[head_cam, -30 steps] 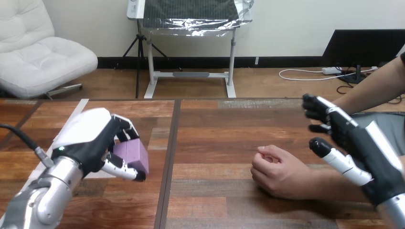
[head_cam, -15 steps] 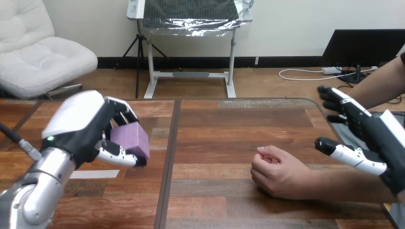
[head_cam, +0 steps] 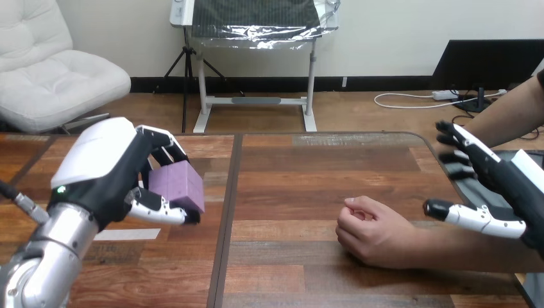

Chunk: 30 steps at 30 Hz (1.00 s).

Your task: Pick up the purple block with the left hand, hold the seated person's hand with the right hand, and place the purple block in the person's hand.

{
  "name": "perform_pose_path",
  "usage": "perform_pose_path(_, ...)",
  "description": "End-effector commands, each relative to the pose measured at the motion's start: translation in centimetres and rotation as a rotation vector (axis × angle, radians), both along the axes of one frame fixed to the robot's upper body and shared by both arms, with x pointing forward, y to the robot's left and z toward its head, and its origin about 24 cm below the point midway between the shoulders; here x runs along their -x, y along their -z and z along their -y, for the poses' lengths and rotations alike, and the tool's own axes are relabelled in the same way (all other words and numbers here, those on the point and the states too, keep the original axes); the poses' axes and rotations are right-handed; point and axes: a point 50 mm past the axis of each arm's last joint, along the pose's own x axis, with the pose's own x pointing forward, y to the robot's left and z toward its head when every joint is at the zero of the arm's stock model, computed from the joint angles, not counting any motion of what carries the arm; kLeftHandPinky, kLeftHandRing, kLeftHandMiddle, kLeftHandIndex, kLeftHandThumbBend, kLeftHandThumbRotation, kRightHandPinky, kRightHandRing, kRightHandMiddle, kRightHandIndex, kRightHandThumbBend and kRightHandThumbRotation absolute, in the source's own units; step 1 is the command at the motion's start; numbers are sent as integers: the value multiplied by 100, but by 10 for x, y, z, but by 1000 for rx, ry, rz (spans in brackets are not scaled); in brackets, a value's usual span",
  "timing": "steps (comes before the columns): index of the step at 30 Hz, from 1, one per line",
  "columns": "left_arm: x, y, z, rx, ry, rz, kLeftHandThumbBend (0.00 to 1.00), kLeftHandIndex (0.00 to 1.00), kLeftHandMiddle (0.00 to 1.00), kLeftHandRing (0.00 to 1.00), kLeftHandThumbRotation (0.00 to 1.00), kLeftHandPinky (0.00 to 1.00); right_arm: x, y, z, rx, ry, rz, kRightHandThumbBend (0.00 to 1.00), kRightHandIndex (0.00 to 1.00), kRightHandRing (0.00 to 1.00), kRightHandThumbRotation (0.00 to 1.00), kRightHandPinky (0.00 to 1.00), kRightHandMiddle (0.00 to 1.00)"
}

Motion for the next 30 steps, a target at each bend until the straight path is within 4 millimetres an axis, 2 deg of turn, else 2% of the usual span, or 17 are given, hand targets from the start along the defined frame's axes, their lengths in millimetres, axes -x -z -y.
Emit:
perform_pose_path(1,3,-15,3,25,13,60,73,46,44,37,0,29,-9,-27,4,101,-21,44,100,100,91,64,74,97)
perform_pose_path(8,8,-16,5,39,16,60,72,46,43,36,0,29,-10,-31,9,223,-44,6,100,100,98,58,82,100)
perform_pose_path(17,9,-14,5,45,12,60,73,45,43,35,0,29,-11,-32,16,339,-65,-11,100,100,100,54,96,100)
perform_pose_path(30,8,-10,3,53,12,55,73,46,42,35,0,28,-14,-33,19,464,-85,-56,100,100,98,43,100,98)
